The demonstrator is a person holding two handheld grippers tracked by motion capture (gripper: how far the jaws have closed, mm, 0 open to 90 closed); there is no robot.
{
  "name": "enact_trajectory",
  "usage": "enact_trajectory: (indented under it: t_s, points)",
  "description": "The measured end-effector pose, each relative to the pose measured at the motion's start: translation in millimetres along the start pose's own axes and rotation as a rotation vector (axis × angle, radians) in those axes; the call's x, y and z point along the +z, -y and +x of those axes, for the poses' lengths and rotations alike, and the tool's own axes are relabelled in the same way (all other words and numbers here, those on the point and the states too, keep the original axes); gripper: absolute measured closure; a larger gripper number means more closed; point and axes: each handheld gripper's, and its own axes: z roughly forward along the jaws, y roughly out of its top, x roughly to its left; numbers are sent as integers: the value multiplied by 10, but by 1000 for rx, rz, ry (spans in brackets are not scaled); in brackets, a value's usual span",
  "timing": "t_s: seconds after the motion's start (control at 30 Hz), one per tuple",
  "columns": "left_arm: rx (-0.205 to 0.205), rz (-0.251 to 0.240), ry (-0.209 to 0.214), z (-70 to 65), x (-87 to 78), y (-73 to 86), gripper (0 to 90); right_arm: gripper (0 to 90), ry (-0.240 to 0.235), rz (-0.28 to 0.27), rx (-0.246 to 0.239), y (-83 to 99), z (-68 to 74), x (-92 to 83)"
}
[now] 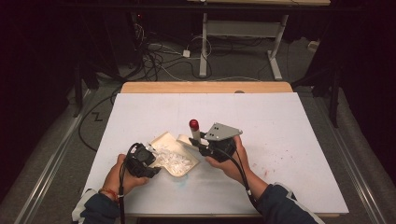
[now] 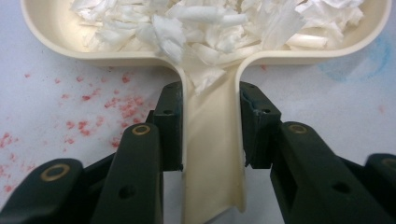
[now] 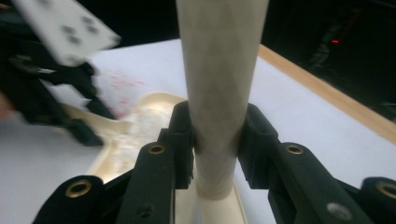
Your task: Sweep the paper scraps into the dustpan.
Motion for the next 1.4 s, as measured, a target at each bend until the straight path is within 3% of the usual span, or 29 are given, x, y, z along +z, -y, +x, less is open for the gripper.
enact_trajectory:
  t_s: [0.17, 0.33, 0.57, 0.83, 1.1, 1.4]
  points:
    - [-3, -1, -5, -9, 6, -1, 633, 708, -65, -37, -6, -70, 137, -145]
    - [-13, -7, -6, -17, 10, -1, 633, 708, -30, -81, -4, -144, 92, -341]
    - [-18, -13, 0, 1, 10, 0, 631, 708, 10, -100, 15, -128, -94, -617]
    - [-35, -28, -9, 33, 6, 12, 631, 708, 65, -124, 35, -98, -368, -1102]
    - [-52, -44, -20, 53, 9, 25, 632, 708, 111, -103, 77, 61, -622, -1572]
    - [-80, -67, -32, 98, -12, 61, 632, 708, 139, -35, 114, 363, -772, -1802]
